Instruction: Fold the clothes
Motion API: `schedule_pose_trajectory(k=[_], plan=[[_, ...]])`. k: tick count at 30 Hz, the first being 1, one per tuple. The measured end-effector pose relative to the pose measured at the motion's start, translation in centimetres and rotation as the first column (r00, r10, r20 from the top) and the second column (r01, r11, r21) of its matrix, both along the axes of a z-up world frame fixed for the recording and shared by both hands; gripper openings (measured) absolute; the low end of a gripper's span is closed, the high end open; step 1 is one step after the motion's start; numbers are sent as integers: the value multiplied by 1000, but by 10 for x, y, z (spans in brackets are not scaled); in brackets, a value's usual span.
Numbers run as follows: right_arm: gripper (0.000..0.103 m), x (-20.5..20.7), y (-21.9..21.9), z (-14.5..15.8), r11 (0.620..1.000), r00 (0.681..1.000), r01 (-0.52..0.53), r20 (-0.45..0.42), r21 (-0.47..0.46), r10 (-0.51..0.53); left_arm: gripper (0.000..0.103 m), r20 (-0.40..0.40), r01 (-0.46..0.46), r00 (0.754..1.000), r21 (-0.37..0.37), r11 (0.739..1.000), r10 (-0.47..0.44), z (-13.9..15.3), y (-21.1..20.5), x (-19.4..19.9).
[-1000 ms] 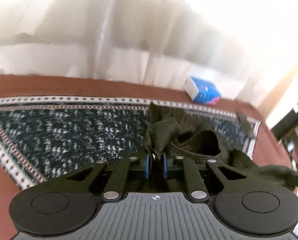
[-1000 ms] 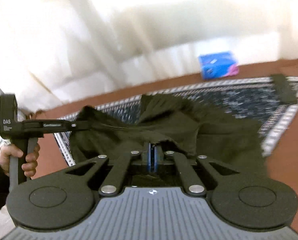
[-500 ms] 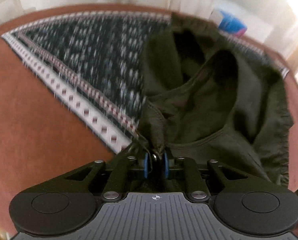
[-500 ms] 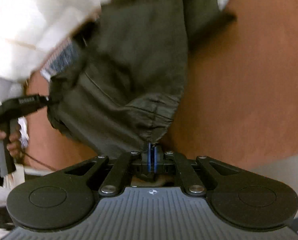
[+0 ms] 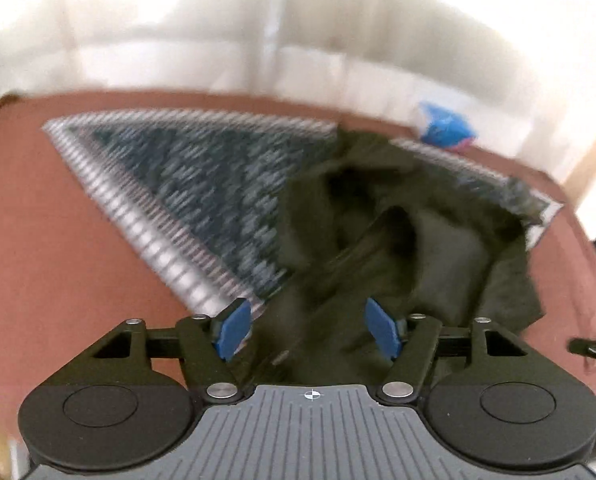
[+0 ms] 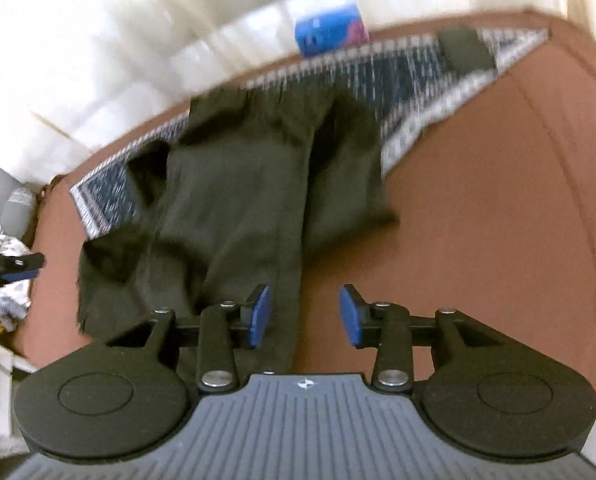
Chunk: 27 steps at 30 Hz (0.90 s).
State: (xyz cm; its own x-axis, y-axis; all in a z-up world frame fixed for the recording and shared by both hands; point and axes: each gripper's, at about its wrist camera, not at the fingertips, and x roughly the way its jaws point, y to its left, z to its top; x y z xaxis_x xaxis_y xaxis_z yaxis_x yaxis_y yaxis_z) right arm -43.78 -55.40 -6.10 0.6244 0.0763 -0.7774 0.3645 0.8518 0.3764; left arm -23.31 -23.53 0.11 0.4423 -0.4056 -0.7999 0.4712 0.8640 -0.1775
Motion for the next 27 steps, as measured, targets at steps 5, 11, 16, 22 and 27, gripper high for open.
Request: schedule_pose_trajectory(k=[5,11,16,22,27], plan=[[46,49,-12,-8,998,998,32,55,-48,-29,79,5,160,987,37,986,-161,-41,-82,26],[46,85,-19,-18,992,998,64,36,-106,-61,78,-98,225,971,84,971,-217,-97,-141,55],[46,108,-28,-28,989,995,96,5,-109,-96,33,-152,269,953,35,963,-261,-109,-154,59],[5,125,-41,-42,996,996,78,-40,-33,-79,0,-135,311,940,-37,950,-313,-87,-137,50],[3,99,-58,-16,992,990,126,62,10,-126,0,-113,353,920,-171,920,-374,-43,-109,24]])
